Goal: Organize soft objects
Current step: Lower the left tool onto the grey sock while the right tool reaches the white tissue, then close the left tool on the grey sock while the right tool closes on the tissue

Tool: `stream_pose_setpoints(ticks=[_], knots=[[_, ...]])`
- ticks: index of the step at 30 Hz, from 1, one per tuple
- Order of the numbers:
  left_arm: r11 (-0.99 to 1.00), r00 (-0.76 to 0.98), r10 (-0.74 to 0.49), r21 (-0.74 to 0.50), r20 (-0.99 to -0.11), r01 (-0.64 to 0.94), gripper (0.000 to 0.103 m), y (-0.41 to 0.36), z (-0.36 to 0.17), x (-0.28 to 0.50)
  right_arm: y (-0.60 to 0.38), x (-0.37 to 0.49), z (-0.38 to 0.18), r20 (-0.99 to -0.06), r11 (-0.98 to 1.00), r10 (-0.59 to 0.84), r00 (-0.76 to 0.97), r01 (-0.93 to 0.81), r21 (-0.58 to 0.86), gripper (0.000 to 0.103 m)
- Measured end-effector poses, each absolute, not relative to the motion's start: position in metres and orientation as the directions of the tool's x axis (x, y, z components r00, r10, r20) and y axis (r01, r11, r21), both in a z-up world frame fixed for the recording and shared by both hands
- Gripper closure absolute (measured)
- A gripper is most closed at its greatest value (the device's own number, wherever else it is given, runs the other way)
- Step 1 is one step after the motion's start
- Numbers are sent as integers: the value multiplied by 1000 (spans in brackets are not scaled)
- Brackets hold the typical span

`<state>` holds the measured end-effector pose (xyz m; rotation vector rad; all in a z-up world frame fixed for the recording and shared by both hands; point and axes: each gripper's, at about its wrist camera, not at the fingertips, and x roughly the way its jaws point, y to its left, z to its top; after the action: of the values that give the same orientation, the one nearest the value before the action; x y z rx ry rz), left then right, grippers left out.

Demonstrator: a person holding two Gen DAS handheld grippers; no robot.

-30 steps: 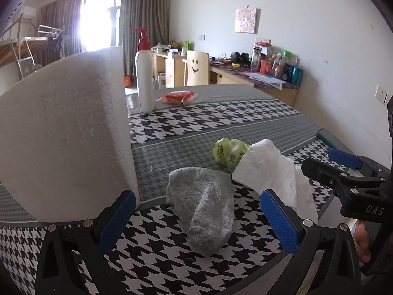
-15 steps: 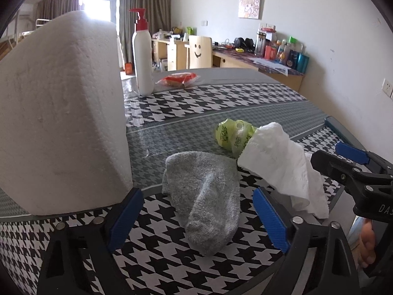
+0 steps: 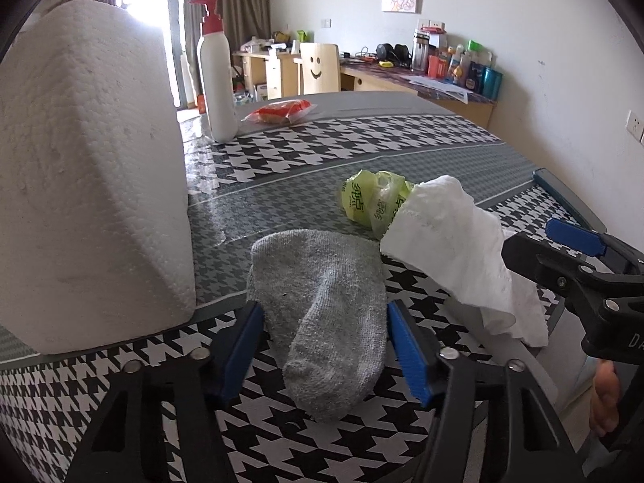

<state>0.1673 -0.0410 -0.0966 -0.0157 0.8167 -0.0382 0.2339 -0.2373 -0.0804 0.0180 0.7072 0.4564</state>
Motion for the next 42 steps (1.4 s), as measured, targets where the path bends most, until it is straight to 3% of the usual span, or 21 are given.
stream_pose_setpoints(ticks=[6,20,26,37,42], knots=[[998,676,-61,-40,-734,47,49,-42,-99,169,-237,236,-85,-635,897,420,649,-404,181,4],[998,682,-62,-23,-728,66,74,-47,-100,168,-241,245,-99,-682,889,442,583,-387,246,37],[997,684,-67,-22,-727,75,76,-47,-100,168,-241,243,-99,-688,894,430,585,-383,233,49],[996,684,-71,-20,-726,82,76,-49,-100,166,-235,245,-99,-711,906,389,586,-385,179,91],[996,682,-79,-27,-727,86,76,-49,-99,164,-232,245,-99,-710,889,427,560,-404,215,97]])
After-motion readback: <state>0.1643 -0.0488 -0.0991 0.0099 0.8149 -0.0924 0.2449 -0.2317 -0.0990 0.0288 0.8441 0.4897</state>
